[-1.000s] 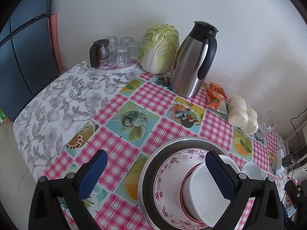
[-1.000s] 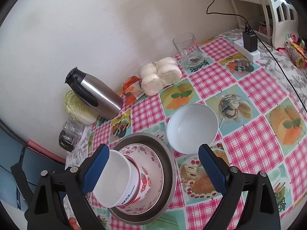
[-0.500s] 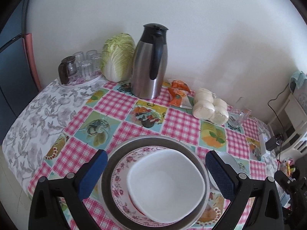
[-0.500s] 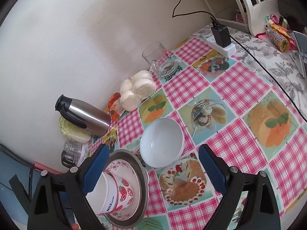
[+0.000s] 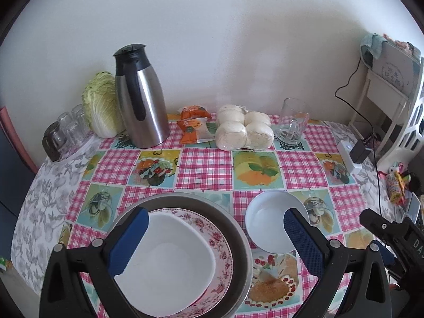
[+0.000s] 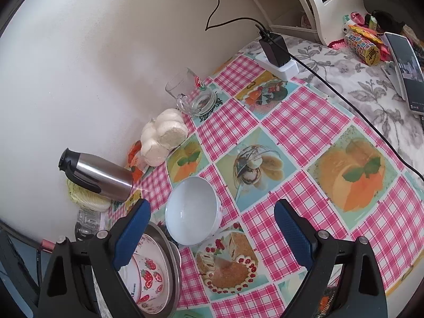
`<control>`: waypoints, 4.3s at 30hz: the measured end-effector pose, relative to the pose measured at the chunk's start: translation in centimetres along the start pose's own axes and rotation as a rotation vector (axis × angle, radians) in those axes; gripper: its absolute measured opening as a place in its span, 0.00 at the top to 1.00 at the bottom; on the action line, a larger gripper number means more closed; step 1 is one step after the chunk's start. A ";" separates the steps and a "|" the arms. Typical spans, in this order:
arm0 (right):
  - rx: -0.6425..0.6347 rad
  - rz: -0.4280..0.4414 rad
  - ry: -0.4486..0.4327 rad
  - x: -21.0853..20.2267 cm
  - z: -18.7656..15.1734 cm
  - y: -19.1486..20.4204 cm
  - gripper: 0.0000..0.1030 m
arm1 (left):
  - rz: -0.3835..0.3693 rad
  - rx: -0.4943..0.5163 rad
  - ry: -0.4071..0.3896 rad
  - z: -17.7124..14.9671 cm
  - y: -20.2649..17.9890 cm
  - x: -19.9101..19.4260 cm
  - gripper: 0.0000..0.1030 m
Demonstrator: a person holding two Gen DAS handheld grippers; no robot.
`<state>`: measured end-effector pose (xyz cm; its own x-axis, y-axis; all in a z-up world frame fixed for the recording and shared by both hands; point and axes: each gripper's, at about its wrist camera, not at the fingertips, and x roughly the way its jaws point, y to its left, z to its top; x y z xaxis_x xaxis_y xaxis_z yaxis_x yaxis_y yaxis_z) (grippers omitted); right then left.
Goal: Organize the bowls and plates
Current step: 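Move both open tools toward the pale blue round bowl, then close both tools on the rim of the pale blue bowl, then lift the pale blue bowl with both tools and carry it over the basin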
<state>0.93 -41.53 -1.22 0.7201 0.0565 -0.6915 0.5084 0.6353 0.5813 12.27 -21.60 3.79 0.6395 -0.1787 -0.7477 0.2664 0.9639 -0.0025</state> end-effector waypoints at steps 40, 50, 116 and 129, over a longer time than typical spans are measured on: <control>-0.189 -0.155 0.154 12.8 -2.5 0.5 0.50 | -0.069 0.074 0.242 -1.0 -5.8 14.7 0.47; -0.177 -0.089 0.131 12.5 -2.6 0.9 0.80 | -0.086 0.062 0.243 -1.0 -5.5 14.5 0.51; -0.328 -0.041 -0.041 2.3 -2.8 10.8 0.86 | -0.295 -0.145 0.150 1.6 2.9 3.5 0.85; -0.467 0.025 -0.036 1.4 -7.5 18.1 0.86 | -0.309 -0.269 0.084 0.8 11.9 -0.9 0.85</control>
<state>7.65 -24.16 5.11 0.7497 0.0544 -0.6595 0.2296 0.9133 0.3363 15.46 -10.12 5.00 0.4947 -0.4619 -0.7361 0.2318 0.8865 -0.4005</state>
